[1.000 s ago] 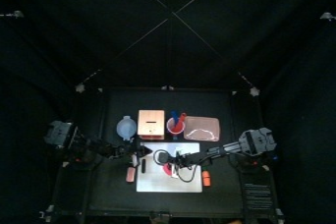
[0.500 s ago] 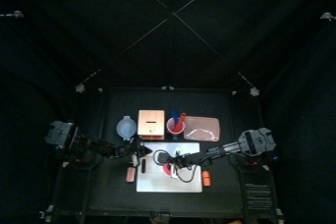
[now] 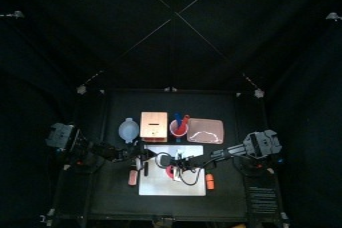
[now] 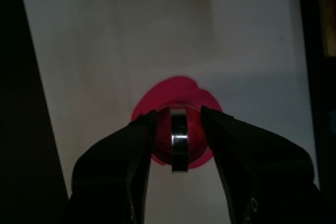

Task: Get the cutter from the drawer then cut the dough then place the extra dough in the bowl
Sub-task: Cut the dough

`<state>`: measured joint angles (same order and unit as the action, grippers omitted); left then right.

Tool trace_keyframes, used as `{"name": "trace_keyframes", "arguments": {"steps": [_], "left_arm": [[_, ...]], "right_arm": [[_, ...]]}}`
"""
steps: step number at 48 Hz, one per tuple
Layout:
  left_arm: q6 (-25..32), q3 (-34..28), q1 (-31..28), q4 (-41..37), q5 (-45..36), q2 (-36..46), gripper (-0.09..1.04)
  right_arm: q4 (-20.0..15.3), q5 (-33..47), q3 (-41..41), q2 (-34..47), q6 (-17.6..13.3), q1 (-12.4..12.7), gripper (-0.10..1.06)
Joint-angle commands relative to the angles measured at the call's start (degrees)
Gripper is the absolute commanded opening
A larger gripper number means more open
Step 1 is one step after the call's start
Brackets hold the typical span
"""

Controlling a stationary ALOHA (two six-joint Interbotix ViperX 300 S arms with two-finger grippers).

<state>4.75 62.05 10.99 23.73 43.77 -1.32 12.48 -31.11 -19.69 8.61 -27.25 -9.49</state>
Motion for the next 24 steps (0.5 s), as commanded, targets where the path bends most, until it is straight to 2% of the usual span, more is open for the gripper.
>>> {"name": "trace_keyframes", "arguments": {"steps": [1,14,24], "left_arm": [[0.1,-2.9,0.2,-3.3,0.4,0.3,0.47],[1.3,-6.4,-0.3,-7.1,0.4,-0.9,0.49],[3.8,-8.7,-0.3,-7.2,0.4,-1.0,0.5]], "right_arm": [[0.0,5.3,-1.5,-4.7,-0.2,0.1,0.78],[0.0,19.1,-11.4,-9.9,0.1,0.1,0.78],[4.7,34.5,-19.8,-17.8,0.3,0.6,0.78]]}}
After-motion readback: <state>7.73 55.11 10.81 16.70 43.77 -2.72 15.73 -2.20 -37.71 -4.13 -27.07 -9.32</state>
